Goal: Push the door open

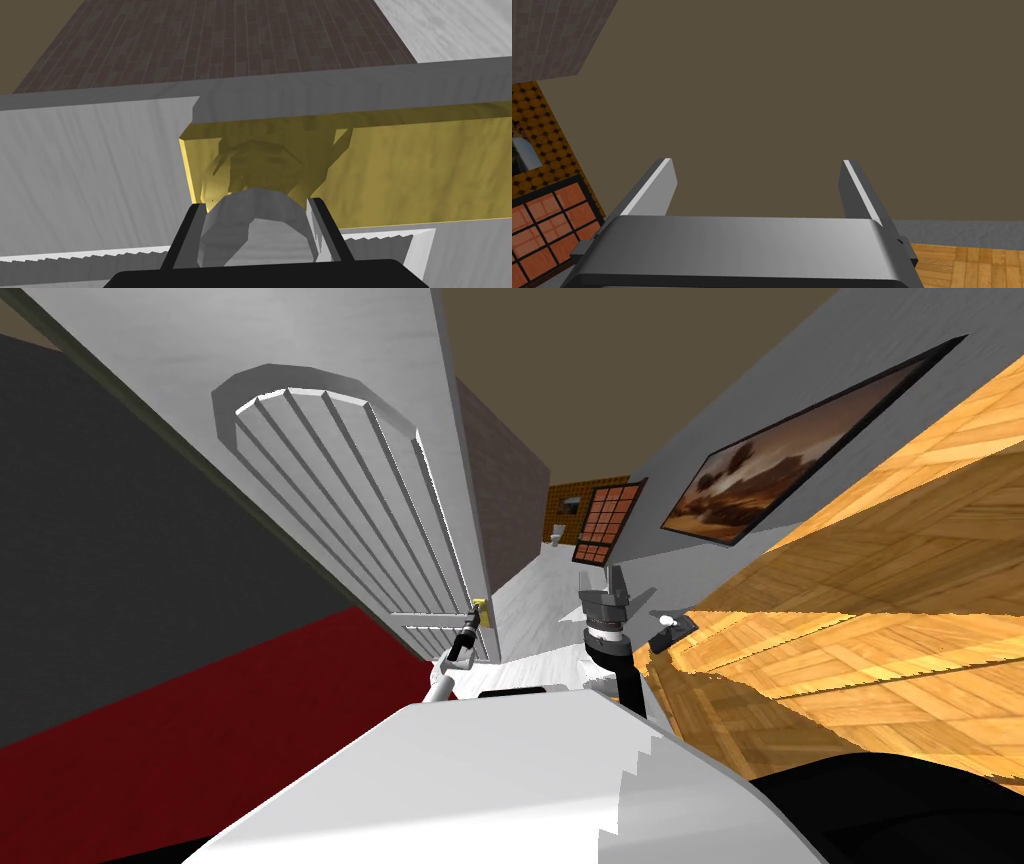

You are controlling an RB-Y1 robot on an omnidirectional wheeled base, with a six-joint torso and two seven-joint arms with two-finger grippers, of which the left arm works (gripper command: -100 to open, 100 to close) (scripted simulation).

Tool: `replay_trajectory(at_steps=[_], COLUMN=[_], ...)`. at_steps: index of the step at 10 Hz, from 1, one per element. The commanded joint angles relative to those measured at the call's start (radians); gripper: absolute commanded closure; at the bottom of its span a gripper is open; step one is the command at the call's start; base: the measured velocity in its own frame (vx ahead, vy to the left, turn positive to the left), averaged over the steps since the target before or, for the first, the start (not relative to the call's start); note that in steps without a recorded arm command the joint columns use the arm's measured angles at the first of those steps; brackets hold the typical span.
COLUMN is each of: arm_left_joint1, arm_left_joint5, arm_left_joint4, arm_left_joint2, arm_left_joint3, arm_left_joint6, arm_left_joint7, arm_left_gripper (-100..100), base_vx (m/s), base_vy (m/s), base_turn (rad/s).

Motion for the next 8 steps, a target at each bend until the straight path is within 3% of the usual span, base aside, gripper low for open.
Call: replay_trajectory(at_steps=[1, 3, 8], arm_left_joint1=[-0.001, 0.0, -0.007], arm_left_joint5=[0.0, 0.002, 0.007], arm_left_joint4=[-0.001, 0.004, 0.012], arm_left_joint2=[-0.001, 0.005, 0.017], arm_left_joint3=[0.0, 0.013, 0.056], arm_left_joint6=[-0.001, 0.001, 0.002], arm_left_joint7=[0.001, -0.003, -0.012], arm_left_gripper=[100, 100, 100], base_vx=[-0.013, 0.055, 0.178], base_vy=[0.0, -0.011, -0.078], base_turn=[0.004, 0.013, 0.045])
